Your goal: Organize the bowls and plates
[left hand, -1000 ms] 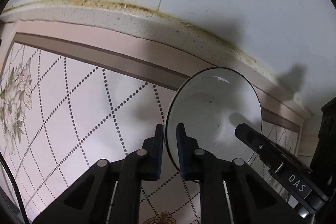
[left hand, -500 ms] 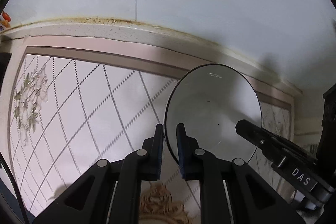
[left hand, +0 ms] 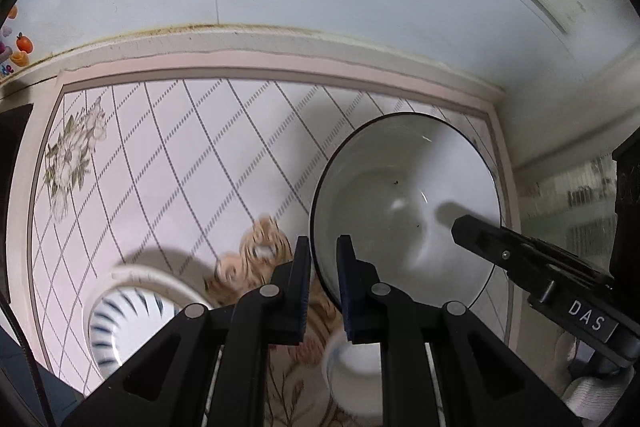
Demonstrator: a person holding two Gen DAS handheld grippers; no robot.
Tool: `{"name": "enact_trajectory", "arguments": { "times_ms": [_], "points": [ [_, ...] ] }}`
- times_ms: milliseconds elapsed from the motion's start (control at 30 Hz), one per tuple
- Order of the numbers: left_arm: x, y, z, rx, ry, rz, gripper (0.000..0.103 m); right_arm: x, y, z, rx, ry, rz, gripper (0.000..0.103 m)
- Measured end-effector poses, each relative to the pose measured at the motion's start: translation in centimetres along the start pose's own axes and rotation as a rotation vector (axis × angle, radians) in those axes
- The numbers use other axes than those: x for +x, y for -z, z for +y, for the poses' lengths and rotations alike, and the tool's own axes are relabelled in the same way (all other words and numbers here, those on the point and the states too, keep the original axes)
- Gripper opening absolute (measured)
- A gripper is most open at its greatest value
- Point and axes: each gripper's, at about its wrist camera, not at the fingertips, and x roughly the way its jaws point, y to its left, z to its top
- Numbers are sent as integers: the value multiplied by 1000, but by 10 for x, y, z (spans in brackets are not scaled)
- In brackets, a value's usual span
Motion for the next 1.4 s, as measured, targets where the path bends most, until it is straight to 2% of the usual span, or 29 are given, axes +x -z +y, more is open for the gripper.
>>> {"name": "enact_trajectory", "arguments": {
  "times_ms": [167,367,633,1067,1400],
  "points": [
    [-9,37,-14,49,19,22,11,-25,50,-5,28,9,-6,19],
    [-2,69,-25,100,34,76,11,-35,98,-17,75,21,15,19],
    [21,97,-33,136,11,147,11,-18,133,-39,122,35,75,19],
    [42,106,-33,154,-40,199,11,3,142,-52,132,46,121,19],
    [45,106,-40,194,-94,194,11,13,141,-53,121,53,147,19]
  ]
}}
